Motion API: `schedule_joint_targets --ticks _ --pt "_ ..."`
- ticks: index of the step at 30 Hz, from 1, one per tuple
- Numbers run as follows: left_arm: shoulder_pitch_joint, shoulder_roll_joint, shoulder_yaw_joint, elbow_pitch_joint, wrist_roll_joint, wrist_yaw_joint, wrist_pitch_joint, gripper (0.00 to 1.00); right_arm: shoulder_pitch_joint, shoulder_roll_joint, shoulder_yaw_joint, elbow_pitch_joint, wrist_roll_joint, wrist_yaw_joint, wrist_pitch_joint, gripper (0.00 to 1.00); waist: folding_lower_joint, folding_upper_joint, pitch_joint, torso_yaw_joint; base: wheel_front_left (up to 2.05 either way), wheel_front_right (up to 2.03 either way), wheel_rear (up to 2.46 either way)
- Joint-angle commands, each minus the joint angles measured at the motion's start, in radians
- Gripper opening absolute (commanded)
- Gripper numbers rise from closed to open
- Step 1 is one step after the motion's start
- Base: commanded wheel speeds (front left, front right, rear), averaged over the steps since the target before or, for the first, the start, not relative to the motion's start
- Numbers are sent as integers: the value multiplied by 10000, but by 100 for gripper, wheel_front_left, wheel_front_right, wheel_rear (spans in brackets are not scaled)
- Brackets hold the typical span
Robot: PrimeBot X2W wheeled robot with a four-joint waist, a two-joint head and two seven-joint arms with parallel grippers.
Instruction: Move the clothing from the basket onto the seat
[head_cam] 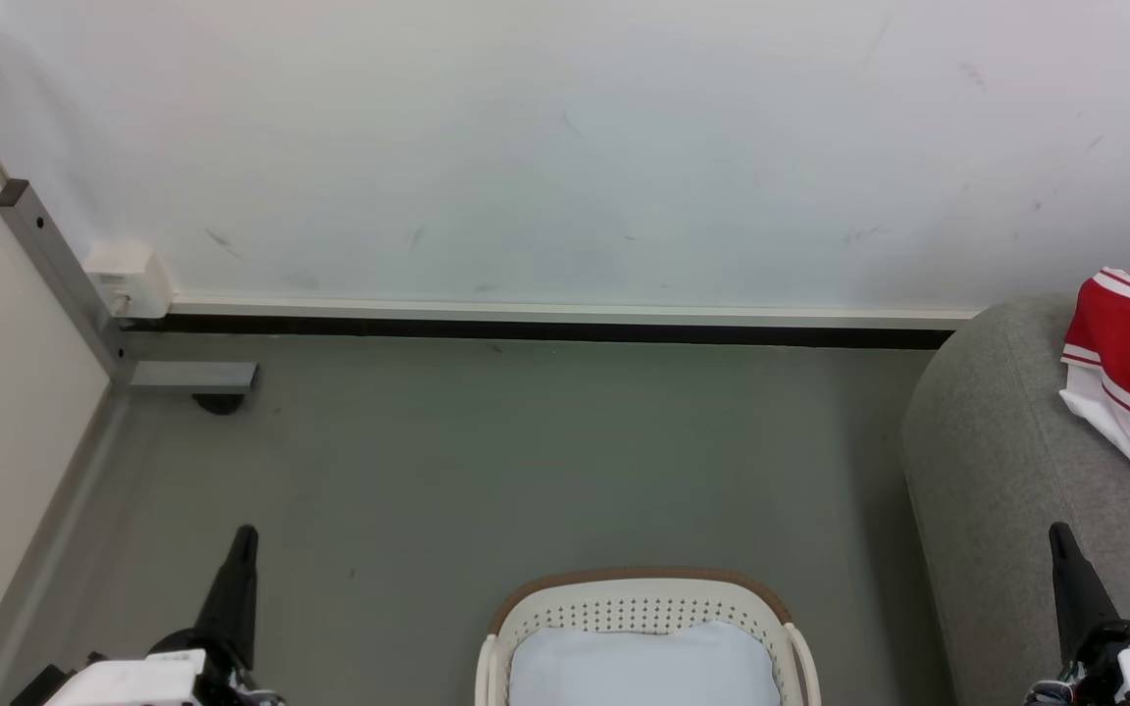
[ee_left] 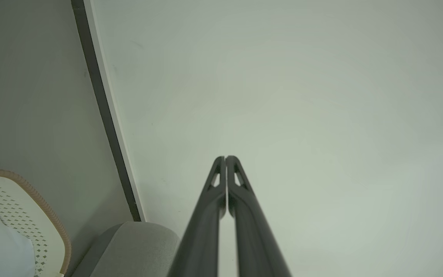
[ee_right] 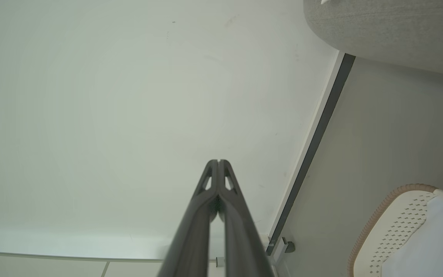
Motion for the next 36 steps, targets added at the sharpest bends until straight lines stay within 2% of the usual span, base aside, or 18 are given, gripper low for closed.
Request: schedule_joint_targets --ticks 1,36 --pt "-90 70 18 -33 -136 -67 38 0 -127 -78 -37 -55 11 -21 39 0 0 0 0 0 0 0 0" --pt "-90 70 16 -33 -138 -67 36 0 -127 -79 -37 -54 12 -21 38 0 0 0 0 0 0 0 0"
